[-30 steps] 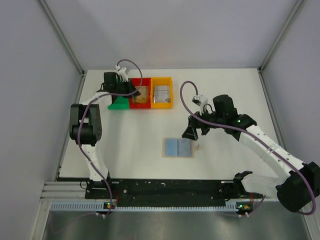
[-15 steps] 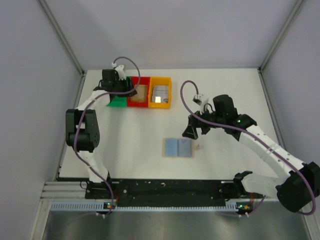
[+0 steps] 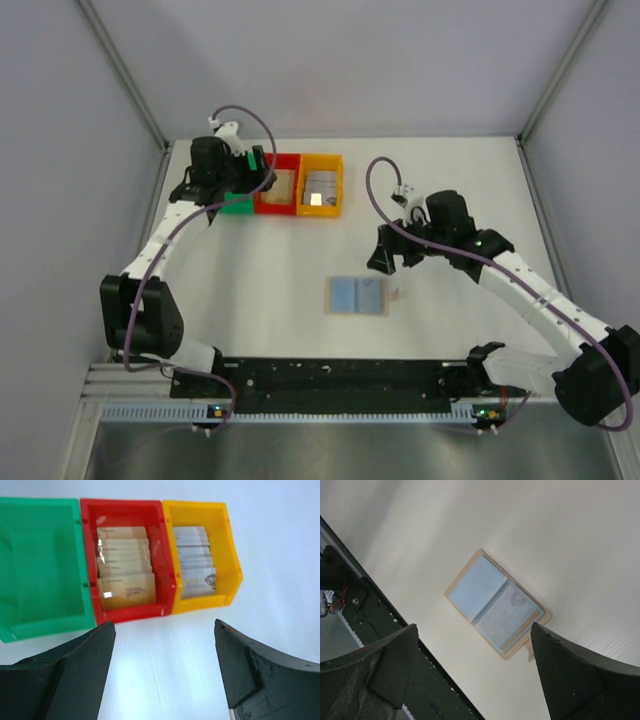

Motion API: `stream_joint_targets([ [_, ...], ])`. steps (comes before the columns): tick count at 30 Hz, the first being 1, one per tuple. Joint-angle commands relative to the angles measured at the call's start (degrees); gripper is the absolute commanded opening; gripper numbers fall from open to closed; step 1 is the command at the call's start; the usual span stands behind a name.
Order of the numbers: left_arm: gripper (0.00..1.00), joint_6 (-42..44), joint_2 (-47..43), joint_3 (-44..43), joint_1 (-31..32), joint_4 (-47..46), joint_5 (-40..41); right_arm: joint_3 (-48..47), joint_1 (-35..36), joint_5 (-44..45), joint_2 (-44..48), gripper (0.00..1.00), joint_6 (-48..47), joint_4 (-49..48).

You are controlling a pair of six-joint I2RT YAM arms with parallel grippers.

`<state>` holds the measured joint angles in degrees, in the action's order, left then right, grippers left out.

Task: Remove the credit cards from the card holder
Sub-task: Place the credit card in the storage box, then remove the credit card from the card holder.

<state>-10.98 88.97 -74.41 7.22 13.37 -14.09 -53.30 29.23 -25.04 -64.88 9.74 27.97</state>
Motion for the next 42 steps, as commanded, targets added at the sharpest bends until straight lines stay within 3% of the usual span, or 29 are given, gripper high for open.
stream_joint_targets([
  [1, 0.85, -7.55, -8.97, 7.94, 2.35, -1.06, -1.47, 0.47, 1.96, 4.9, -0.33, 0.92, 4.41, 0.42],
  [10, 0.83, -19.32, -22.6, 28.34, 15.61, -9.92, -8.93, 4.77, 5.22, 11.5, -4.99, 0.83, 14.42, -1.68],
  [16, 0.79, -27.68, -24.9, 38.89, 23.79, -20.64, -9.38, 8.91, 6.36, 10.36, -8.68, 0.72, 18.99, -8.7],
  [23, 0.73, -30.76, -15.86, 39.87, 29.68, -26.63, -12.1, 11.55, 6.36, 13.78, -12.9, 0.58, 24.1, -15.57],
  [30, 0.69, -31.03, -6.36, 38.38, 31.8, -31.2, -14.13, 14.1, 6.36, 15.1, -15.36, 0.5, 26.03, -18.38],
  [33, 0.63, -31.03, -3.37, 38.11, 31.98, -32.35, -14.39, 15.06, 6.36, 15.28, -15.89, 0.49, 26.38, -18.91],
  [42, 0.58, -32.08, 2.17, 40.31, 32.06, -34.46, -15.35, 16.47, 6.36, 13.18, -17.38, 0.47, 26.82, -20.76],
])
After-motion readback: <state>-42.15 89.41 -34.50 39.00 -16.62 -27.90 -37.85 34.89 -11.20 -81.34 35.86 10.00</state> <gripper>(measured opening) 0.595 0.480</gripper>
